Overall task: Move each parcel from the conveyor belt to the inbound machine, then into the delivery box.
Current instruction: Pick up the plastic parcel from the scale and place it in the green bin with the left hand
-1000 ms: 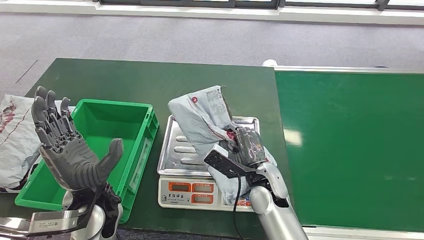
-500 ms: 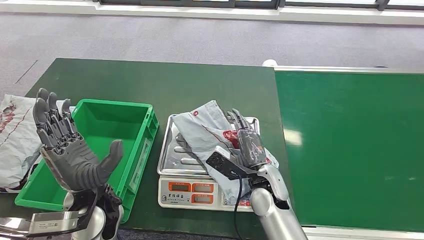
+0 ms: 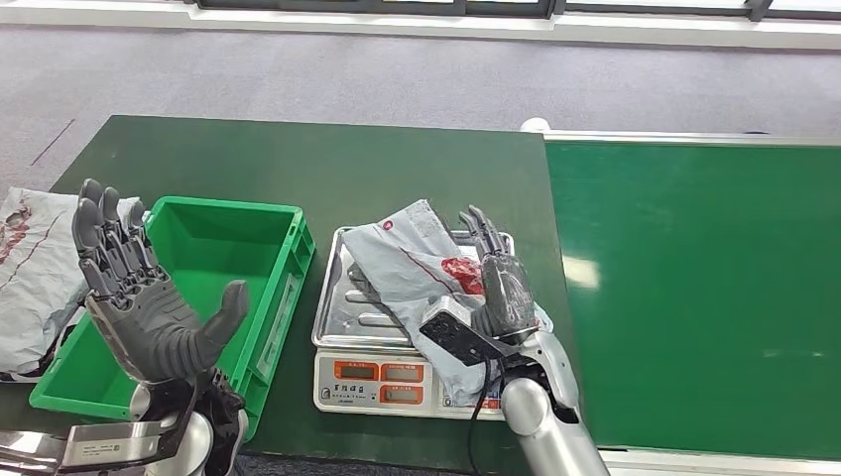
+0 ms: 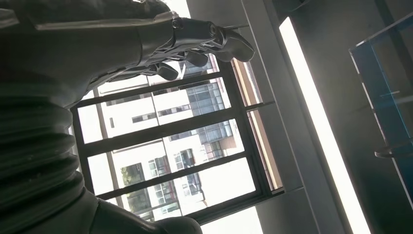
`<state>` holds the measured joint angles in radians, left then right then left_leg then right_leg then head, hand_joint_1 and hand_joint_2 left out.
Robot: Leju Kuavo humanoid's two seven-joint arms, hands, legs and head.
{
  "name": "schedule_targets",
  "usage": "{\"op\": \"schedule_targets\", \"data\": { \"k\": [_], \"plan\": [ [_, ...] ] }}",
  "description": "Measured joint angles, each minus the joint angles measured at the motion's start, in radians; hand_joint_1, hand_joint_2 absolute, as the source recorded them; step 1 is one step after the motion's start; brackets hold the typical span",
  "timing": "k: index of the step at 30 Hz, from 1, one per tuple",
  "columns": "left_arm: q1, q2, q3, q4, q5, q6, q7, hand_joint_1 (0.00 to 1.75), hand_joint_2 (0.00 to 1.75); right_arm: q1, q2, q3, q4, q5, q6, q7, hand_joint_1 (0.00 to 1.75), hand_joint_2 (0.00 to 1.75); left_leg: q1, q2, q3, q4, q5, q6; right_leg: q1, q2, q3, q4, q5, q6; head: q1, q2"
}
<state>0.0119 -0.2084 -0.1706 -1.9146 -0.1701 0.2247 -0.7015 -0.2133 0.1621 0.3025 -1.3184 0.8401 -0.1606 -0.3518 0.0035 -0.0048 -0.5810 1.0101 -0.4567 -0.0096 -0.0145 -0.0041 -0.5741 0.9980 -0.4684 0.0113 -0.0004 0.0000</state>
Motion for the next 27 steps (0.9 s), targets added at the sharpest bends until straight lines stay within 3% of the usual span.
{"op": "schedule_targets", "data": {
  "k": [11, 21, 27],
  "plan": [
    [0.006, 0.01, -0.002, -0.001, 0.001, 0.013, 0.0, 0.0, 1.75, 0.057, -0.002, 0.001, -0.186, -0.029, -0.112, -0.067, 0.0, 1.75, 0.0, 0.0, 0.0, 0.0, 0.0, 0.0, 0.0, 0.0, 0.0, 0.0, 0.0, 0.0, 0.0, 0.0],
    [-0.028, 0.006, -0.005, 0.067, 0.0, -0.066, 0.036, 0.0, 1.75, 0.115, -0.013, 0.014, -0.398, 0.068, -0.41, -0.078, 0.0, 1.75, 0.0, 0.0, 0.0, 0.0, 0.0, 0.0, 0.0, 0.0, -0.001, 0.0, 0.0, 0.0, 0.0, 0.0],
    [-0.105, -0.011, -0.034, 0.198, -0.041, -0.111, 0.068, 0.0, 1.75, 0.125, -0.017, 0.036, -0.48, 0.051, -0.503, -0.111, 0.0, 1.75, 0.0, 0.001, 0.0, 0.0, 0.0, 0.0, 0.0, 0.001, 0.0, 0.0, 0.0, 0.0, 0.0, 0.0]
  ]
}}
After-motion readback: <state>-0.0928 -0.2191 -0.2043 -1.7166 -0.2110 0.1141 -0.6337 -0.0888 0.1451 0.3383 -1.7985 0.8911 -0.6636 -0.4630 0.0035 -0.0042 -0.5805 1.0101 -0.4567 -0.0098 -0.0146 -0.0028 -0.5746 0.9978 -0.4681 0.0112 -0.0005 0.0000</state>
